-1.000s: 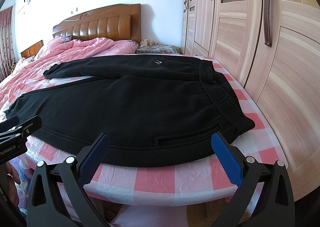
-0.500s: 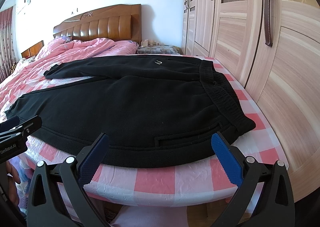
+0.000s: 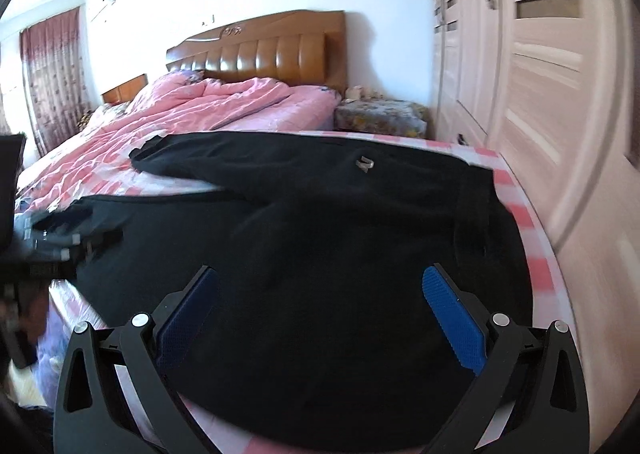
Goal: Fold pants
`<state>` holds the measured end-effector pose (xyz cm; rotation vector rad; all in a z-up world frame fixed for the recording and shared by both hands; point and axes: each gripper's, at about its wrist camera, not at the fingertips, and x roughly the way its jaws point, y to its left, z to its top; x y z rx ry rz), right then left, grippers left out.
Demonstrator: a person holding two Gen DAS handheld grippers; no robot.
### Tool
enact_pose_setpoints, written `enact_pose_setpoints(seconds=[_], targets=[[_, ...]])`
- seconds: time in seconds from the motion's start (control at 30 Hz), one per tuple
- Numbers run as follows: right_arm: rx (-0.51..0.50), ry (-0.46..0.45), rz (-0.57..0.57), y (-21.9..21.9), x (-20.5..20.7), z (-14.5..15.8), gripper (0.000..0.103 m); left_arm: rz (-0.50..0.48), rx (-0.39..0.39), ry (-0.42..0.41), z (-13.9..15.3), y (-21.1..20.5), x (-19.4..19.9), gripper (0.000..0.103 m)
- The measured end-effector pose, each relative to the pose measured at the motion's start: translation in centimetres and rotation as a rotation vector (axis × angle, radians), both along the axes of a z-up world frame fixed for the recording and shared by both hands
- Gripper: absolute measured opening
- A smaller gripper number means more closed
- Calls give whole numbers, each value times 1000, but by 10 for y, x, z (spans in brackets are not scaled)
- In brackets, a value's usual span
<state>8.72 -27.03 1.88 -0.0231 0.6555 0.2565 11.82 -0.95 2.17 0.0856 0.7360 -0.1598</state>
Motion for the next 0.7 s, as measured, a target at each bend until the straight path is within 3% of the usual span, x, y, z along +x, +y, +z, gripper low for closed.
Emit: enact_pose_setpoints(seconds=[0.1, 0.23, 0.3, 0.37, 0.53, 0.7], targets=[[-2, 52, 49, -15, 58, 2, 99, -88, 96, -36, 16, -6, 63, 101], [-12, 186, 95, -32, 153, -7, 99, -312, 45, -2, 21, -17, 142, 101], [-99, 219, 107, -32, 199, -14, 99, -382, 87, 13, 17, -26, 177, 101], [-136, 236, 127, -35, 230, -21, 99, -458, 139, 66, 6, -34, 222, 101], [-122, 312, 168, -55, 306, -47, 99, -557, 139, 118, -25, -36, 304, 97], [-93, 349, 212, -75, 348, -61, 99, -638, 161, 163, -56, -26, 346, 86]])
